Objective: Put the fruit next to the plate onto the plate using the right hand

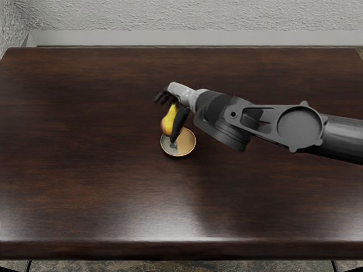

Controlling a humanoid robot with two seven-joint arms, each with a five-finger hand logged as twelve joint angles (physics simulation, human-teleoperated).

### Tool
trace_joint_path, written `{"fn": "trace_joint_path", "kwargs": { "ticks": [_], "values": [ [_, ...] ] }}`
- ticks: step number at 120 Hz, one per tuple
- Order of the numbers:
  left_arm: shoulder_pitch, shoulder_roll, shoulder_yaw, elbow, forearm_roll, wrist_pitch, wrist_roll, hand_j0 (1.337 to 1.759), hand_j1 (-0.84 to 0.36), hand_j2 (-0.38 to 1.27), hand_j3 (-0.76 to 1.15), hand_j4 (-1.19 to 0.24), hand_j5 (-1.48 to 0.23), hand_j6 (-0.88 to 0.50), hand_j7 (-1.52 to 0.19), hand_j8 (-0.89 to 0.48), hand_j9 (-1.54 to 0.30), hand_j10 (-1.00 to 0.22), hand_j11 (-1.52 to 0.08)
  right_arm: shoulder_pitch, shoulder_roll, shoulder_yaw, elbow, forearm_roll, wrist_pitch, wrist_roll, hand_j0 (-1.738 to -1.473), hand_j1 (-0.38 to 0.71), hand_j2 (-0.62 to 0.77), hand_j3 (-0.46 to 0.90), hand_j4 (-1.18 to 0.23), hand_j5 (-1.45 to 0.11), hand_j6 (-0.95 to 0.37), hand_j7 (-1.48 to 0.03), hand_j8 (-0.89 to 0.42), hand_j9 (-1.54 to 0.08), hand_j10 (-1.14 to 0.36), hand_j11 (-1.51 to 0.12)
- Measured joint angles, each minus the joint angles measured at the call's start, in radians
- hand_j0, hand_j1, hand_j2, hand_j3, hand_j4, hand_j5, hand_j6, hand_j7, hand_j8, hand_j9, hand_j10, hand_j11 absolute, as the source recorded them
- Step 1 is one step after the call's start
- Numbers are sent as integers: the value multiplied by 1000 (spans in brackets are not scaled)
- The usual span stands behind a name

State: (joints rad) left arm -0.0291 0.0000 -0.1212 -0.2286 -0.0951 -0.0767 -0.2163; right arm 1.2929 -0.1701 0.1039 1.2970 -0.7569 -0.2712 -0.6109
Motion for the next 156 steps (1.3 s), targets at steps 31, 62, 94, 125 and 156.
{"fn": "trace_joint_path", "kwargs": {
  "ticks": [31, 62, 94, 125, 156],
  "values": [
    [0, 0, 0, 0, 0, 0, 0, 1658, 337, 2, 0, -10, -13, -10, -13, -10, -13, -10, -13, 4, 0, 1, 3, 2, 0, 0, -1658, -266, 69, 0, -92, -132, -66, -124, -51, -127, -67, -129],
    [0, 0, 0, 0, 0, 0, 0, 1658, 337, 2, 0, -10, -13, -10, -13, -10, -13, -10, -13, 27, -16, 6, 50, 3, 0, 0, -1658, -326, 20, 0, -27, -37, -20, -35, -16, -36, -19, -37],
    [6, 0, 0, 0, 0, 0, 0, 1658, 337, 2, 0, -10, -13, -10, -13, -10, -13, -10, -13, 17, -194, 65, 282, 164, -2, 0, -1658, -343, 6, 0, -8, -10, -6, -9, -5, -10, -6, -10],
    [6, 0, 0, 0, 0, 0, 0, 1658, 337, 2, 0, -10, -13, -10, -13, -10, -13, -10, -13, -39, -284, 277, 378, 451, 282, 0, -1658, -348, 2, 0, -3, -3, -3, -3, -2, -3, -2, -3],
    [8, 0, 0, 0, 0, 0, 0, 1658, 337, 2, 0, -10, -13, -10, -13, -10, -13, -10, -13, -208, -480, 482, 401, 685, 672, 0, -1658, -349, 1, 0, -1, -1, -1, -1, -1, -1, -1, -1]
  ]
}}
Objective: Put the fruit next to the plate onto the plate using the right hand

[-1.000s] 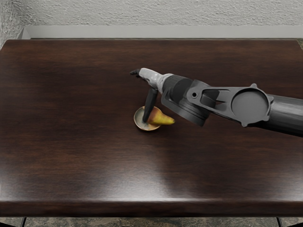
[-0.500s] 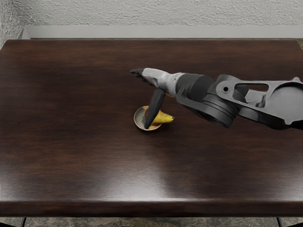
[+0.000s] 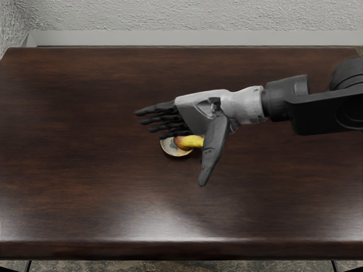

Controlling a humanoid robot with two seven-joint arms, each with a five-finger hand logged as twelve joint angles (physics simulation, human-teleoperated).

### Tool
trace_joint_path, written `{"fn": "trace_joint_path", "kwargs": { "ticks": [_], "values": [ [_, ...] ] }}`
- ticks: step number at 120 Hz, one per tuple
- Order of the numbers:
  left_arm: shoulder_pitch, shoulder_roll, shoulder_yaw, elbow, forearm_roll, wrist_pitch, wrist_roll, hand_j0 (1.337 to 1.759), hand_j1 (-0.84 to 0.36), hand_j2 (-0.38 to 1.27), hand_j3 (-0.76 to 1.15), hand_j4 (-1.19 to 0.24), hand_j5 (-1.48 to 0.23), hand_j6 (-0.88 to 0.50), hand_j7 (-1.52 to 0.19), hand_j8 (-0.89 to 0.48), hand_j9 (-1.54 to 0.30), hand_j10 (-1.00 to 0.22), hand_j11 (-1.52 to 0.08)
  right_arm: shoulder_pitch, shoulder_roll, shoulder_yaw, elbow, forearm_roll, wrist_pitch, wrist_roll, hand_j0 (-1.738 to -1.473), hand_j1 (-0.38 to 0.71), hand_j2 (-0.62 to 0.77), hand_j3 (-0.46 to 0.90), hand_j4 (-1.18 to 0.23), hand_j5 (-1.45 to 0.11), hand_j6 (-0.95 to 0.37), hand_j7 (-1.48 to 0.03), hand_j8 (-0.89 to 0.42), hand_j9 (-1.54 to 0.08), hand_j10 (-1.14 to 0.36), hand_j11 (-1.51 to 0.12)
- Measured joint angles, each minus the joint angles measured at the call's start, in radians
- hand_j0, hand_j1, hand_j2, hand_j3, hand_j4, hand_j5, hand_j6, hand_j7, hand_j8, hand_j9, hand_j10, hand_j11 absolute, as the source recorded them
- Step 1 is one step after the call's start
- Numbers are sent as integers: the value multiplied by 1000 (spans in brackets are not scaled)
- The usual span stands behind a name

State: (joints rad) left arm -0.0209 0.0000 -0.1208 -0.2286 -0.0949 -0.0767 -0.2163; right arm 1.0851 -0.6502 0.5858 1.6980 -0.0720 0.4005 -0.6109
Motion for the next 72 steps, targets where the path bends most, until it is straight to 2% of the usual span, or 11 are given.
{"fn": "trace_joint_path", "kwargs": {
  "ticks": [29, 52, 72],
  "values": [
    [2, 0, 0, 0, 1, 0, 0, 1658, 337, 2, 0, -10, -13, -10, -13, -10, -13, -10, -13, -97, -155, 67, -51, 110, 173, 0, -1658, -349, 0, 0, 0, 0, 0, 0, 0, 0, 0, 0],
    [2, 0, -1, 0, -3, 0, 0, 1658, 337, 2, 0, -10, -13, -10, -13, -10, -13, -10, -13, -136, -283, 69, -111, 225, 205, 0, -1658, -349, 0, 0, 0, 0, 0, 0, 0, 0, 0, 0],
    [2, 0, -2, 0, -10, 0, 0, 1658, 337, 2, 0, -10, -13, -10, -13, -10, -13, -10, -13, -160, -365, 64, -160, 268, 210, 0, -1658, -349, 0, 0, 0, 0, 1, 0, 0, 0, 0, 0]
  ]
}}
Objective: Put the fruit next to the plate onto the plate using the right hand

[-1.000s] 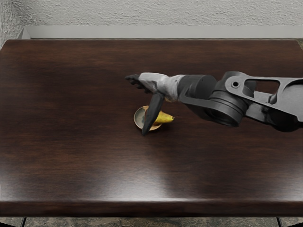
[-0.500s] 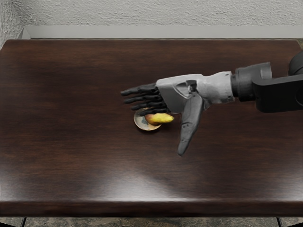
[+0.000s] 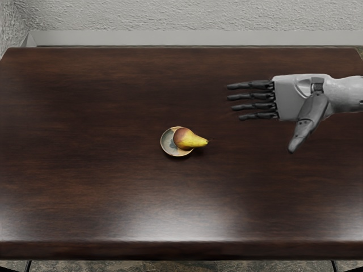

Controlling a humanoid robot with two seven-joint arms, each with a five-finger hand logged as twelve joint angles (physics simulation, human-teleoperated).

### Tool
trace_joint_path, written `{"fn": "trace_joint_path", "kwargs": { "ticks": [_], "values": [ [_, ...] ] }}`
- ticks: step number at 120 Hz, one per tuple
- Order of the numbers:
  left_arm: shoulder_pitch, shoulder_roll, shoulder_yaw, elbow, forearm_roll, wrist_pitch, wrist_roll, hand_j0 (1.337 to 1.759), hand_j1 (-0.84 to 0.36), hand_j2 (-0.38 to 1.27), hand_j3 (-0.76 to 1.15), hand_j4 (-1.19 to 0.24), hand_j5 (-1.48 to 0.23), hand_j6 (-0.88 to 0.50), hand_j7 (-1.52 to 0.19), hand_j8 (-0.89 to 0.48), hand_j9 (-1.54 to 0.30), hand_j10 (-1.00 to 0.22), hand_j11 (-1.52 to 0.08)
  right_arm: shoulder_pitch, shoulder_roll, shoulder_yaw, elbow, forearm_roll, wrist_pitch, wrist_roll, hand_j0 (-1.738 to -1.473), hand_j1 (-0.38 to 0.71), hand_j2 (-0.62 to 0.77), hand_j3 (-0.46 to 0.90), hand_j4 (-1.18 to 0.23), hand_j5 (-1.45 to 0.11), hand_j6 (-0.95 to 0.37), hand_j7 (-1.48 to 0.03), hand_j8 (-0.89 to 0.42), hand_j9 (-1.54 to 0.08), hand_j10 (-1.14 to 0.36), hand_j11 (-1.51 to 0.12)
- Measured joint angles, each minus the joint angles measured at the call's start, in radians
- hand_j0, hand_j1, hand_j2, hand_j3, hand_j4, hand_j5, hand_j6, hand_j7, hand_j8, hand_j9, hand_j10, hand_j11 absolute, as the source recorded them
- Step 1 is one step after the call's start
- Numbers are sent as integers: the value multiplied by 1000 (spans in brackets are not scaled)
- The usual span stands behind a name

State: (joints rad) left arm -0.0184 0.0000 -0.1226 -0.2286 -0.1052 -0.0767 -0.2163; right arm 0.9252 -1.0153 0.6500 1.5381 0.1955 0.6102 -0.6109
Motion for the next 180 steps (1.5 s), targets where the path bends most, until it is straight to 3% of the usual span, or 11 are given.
{"fn": "trace_joint_path", "kwargs": {
  "ticks": [37, 180],
  "values": [
    [0, 0, -2, 0, -2, 0, 0, 1658, 337, 2, 0, -10, -13, -10, -13, -10, -13, -10, -13, -41, -100, -3, -46, 51, 2, 0, -1658, -349, 0, 0, 0, 0, 2, 0, 1, 0, 1, 0],
    [0, 0, -2, 0, -2, 0, 0, 1658, 337, 2, 0, -10, -13, -10, -13, -10, -13, -10, -13, -46, -108, -3, -52, 54, 2, 0, -1658, -349, 0, 0, 0, 0, 2, 0, 2, 0, 1, 0]
  ]
}}
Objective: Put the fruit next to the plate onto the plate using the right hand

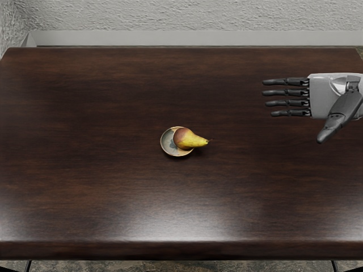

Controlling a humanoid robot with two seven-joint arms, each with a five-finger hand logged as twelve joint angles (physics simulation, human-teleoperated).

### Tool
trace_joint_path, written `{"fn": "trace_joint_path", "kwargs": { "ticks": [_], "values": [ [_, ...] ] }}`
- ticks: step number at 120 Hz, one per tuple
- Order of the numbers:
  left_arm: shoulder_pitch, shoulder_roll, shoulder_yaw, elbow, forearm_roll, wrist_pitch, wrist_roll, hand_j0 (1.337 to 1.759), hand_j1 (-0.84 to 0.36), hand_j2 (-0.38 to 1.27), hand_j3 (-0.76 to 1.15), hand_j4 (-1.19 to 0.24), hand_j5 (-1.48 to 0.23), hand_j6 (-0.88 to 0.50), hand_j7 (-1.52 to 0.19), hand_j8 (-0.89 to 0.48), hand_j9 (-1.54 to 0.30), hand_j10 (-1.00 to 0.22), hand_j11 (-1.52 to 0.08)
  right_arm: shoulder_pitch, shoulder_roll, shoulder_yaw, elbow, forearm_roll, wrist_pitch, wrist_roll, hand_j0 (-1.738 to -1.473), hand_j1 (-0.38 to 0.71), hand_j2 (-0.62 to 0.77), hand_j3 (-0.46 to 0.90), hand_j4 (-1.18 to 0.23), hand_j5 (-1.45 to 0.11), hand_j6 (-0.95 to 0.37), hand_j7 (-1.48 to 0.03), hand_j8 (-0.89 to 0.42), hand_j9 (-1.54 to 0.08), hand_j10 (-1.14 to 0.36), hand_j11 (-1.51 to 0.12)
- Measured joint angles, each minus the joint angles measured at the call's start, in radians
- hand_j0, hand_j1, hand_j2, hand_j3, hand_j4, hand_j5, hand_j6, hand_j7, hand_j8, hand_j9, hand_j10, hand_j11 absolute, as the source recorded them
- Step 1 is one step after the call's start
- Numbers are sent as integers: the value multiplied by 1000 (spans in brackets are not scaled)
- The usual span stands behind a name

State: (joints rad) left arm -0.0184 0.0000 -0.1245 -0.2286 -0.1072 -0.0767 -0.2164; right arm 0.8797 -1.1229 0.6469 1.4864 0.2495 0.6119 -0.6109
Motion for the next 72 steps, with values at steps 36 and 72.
{"fn": "trace_joint_path", "kwargs": {
  "ticks": [36, 72],
  "values": [
    [0, 0, 0, 0, 0, 0, 0, 1658, 337, 2, 0, -10, -13, -10, -13, -10, -13, -10, -13, 0, 0, 0, 0, 0, 0, 0, -1658, -349, 0, 0, 0, 0, 2, 0, 2, 0, 1, 0],
    [0, 0, 0, 0, 0, 0, 0, 1658, 337, 2, 0, -10, -13, -10, -13, -10, -13, -10, -13, 0, 0, 0, 0, 0, 0, 0, -1658, -349, 0, 0, 0, 0, 2, 0, 2, 0, 1, 0]
  ]
}}
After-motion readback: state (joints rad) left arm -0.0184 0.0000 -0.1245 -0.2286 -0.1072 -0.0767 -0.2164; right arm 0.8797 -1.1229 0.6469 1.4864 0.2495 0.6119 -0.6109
